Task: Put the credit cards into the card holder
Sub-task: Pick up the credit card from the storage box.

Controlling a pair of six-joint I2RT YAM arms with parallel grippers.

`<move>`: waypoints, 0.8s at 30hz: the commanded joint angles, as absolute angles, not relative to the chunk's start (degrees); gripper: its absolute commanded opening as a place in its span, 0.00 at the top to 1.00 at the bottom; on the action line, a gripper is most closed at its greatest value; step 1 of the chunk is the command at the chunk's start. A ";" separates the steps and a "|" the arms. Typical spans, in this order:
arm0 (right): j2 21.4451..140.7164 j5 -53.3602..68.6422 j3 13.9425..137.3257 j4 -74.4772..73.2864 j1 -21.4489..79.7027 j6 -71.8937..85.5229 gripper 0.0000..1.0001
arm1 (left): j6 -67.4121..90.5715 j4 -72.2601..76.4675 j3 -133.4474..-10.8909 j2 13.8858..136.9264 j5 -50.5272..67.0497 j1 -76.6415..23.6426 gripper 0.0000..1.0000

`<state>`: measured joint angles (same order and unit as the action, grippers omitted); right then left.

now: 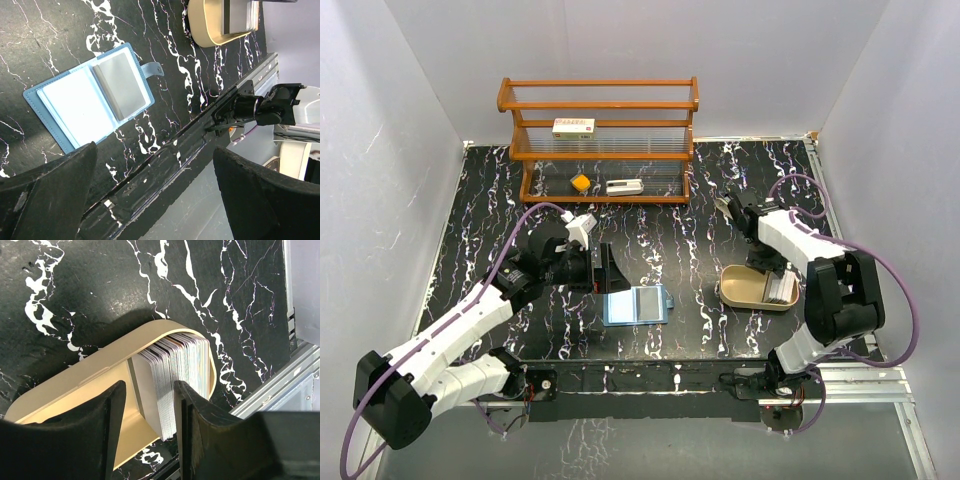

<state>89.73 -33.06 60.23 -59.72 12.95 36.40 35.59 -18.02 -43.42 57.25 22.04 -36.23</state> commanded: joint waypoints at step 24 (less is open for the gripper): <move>91.45 -38.34 63.28 -61.37 12.28 38.51 0.84 | 33.18 -20.79 -47.80 54.42 21.36 -36.39 0.01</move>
<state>92.84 -36.67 61.52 -62.26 12.69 39.13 33.61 -20.01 -45.87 55.70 21.45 -36.23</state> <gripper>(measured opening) 0.173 0.984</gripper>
